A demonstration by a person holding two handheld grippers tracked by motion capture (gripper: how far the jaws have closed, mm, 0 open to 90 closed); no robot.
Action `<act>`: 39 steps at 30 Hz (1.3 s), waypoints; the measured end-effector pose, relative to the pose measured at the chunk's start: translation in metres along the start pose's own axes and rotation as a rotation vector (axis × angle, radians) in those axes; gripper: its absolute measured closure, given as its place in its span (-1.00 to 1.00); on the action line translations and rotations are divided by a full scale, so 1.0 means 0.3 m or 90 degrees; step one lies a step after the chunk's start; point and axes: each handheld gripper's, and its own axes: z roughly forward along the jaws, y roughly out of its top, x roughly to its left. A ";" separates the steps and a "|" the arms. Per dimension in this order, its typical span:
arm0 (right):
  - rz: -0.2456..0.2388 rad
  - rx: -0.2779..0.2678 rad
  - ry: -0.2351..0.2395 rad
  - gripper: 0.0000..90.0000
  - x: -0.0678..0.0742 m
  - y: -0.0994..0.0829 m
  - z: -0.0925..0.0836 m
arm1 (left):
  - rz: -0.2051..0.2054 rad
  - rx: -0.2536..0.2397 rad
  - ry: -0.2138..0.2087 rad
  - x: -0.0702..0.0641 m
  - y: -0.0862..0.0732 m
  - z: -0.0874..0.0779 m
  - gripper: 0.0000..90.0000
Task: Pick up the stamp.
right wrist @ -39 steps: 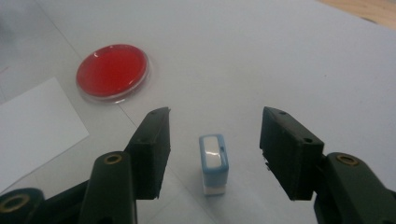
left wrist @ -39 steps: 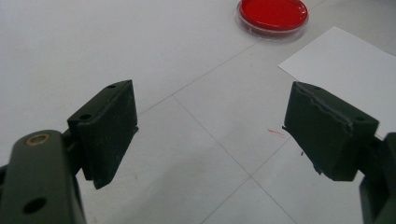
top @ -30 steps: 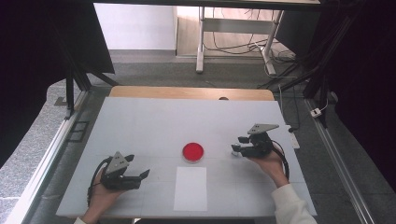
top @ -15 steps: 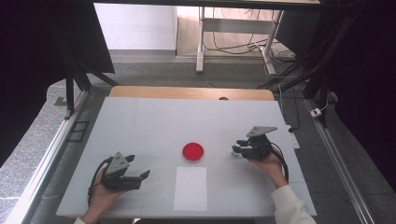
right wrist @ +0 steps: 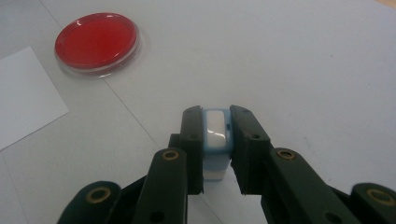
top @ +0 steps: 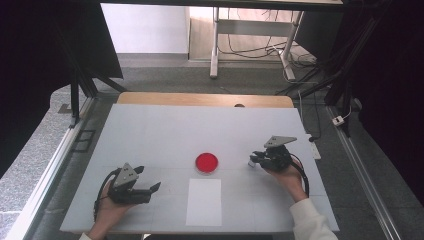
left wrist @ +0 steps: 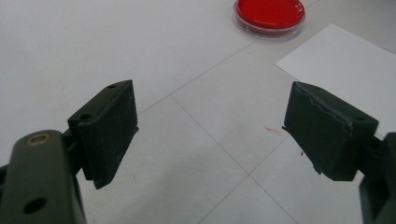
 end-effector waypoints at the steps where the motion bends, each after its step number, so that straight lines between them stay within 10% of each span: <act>1: 0.000 -0.004 0.001 0.67 0.001 0.001 -0.001 | 0.000 0.000 0.000 0.000 0.000 0.000 -0.61; 39: 0.055 -0.166 -0.002 0.67 0.025 0.038 -0.108 | 0.001 0.005 0.002 0.001 -0.002 0.007 -0.61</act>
